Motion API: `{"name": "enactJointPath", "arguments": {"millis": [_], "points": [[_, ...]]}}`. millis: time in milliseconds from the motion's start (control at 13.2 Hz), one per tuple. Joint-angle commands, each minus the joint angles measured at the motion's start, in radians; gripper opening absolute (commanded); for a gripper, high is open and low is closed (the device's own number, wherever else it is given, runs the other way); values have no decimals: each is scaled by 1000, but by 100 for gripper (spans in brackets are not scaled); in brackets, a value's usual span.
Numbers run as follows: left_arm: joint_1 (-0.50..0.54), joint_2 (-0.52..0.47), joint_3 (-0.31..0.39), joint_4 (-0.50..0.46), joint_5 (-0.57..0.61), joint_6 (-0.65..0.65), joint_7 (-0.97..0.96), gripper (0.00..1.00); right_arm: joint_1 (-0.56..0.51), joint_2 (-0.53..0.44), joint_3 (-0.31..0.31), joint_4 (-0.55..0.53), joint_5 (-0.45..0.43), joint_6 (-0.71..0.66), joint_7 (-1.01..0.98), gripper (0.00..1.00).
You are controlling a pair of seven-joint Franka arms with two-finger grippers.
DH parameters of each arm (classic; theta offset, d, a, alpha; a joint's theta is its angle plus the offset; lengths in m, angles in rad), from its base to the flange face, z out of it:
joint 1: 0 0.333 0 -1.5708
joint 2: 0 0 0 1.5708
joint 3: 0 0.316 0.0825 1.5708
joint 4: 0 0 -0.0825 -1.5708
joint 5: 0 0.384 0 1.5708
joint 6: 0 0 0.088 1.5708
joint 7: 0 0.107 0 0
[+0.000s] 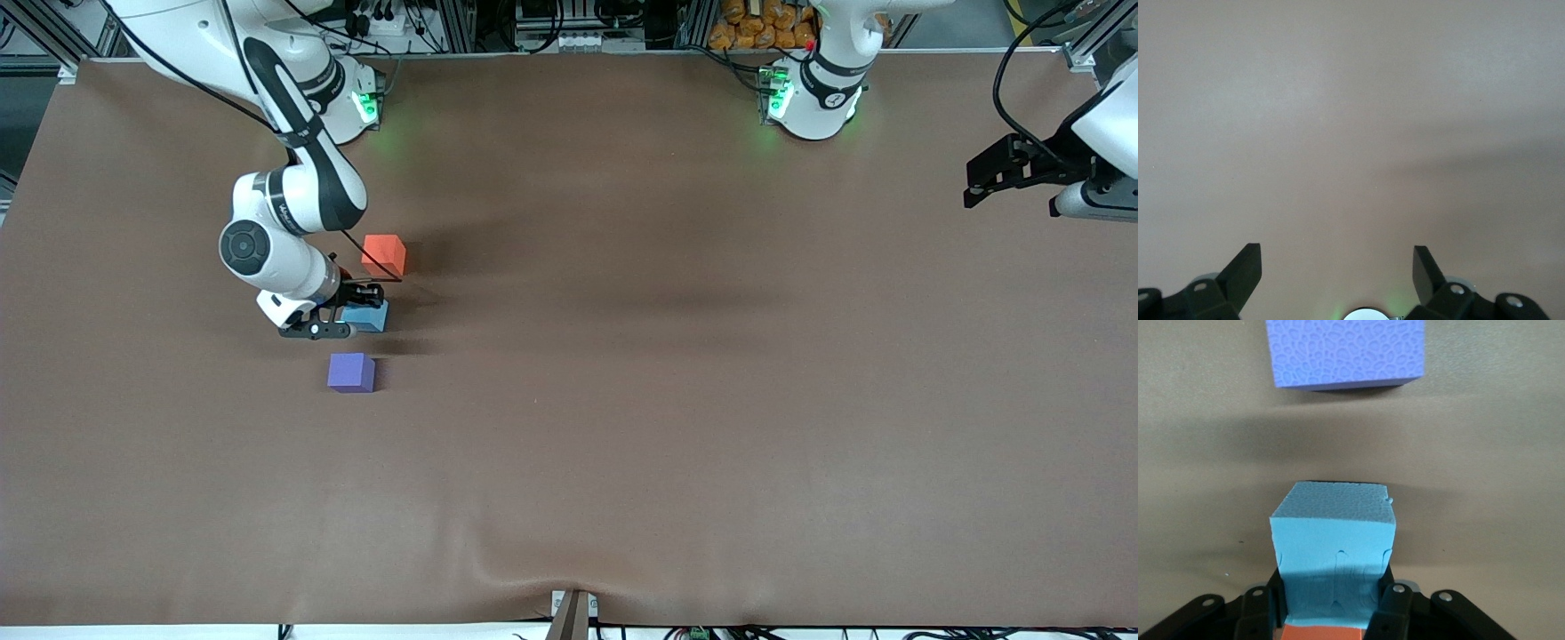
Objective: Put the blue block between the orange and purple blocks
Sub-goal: 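Lower the blue block onto the table and open the right gripper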
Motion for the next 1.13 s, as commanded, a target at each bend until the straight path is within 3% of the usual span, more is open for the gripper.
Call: {"name": "enactJointPath", "arguments": {"millis": [0,75,151,226,377,604,755,1057], "points": [[10,-1,-5,6,4,4,1,100,14,7,3,-27,3,64,-7,0],[10,-1,-4,4,4,4,-1,100,14,7,3,-27,3,63,-7,0],[10,-1,-4,4,4,4,-1,100,12,12,3,-27,3,61,-7,18],[10,-1,-4,4,4,4,-1,100,6,16,1,-24,3,58,-7,99],[10,-1,-4,4,4,4,-1,100,4,4,4,-16,5,29,-4,100],[10,-1,-4,4,4,4,1,100,4,-46,4,74,28,-144,-6,100],[10,-1,-2,4,5,4,1,100,9,-63,1,199,51,-314,-3,100],[10,0,-2,3,5,4,1,100,-32,-53,-3,551,52,-682,2,100]]}}
